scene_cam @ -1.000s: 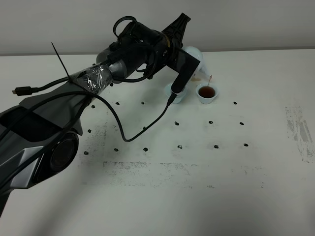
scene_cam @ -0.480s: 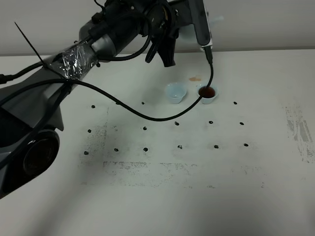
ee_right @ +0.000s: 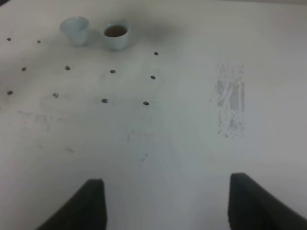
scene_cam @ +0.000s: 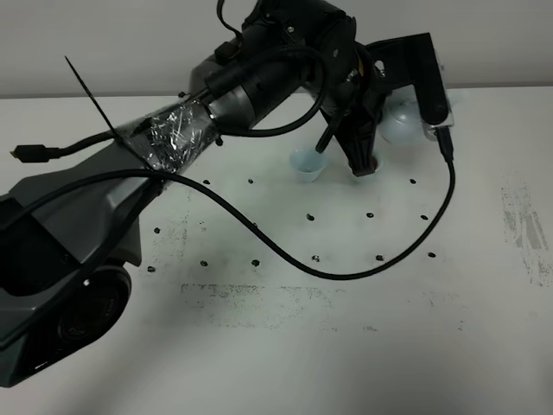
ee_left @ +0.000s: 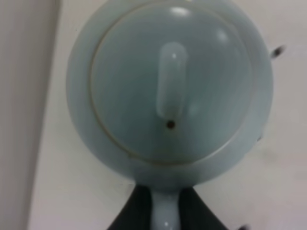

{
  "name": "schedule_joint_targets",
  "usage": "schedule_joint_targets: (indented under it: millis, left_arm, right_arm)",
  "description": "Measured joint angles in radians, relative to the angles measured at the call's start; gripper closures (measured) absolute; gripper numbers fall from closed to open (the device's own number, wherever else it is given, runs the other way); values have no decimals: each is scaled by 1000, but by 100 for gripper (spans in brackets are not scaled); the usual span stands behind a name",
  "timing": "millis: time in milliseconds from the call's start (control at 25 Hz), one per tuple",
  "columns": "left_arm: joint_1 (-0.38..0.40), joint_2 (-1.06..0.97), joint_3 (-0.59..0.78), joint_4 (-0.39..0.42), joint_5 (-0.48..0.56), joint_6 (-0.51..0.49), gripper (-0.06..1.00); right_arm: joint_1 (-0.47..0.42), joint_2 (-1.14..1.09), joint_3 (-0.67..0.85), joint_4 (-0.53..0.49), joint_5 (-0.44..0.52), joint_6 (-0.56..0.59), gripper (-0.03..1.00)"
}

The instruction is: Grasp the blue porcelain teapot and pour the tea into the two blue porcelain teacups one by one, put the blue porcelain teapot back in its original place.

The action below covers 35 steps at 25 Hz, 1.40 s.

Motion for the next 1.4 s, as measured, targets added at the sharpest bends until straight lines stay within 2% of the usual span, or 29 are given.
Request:
schedule_joint_targets:
  millis: [360,1040,1400]
  left_arm:
    - [-3,121,0,-11,3,2,86]
    - [-3,175,0,-7,7,17,86]
    - [-3,126,0,-3,87,18,86]
  right_arm:
    - [0,0,0,1,0,0,40]
    - [0,0,0,9,0,0,40]
    - [0,0,0,15,0,0,40]
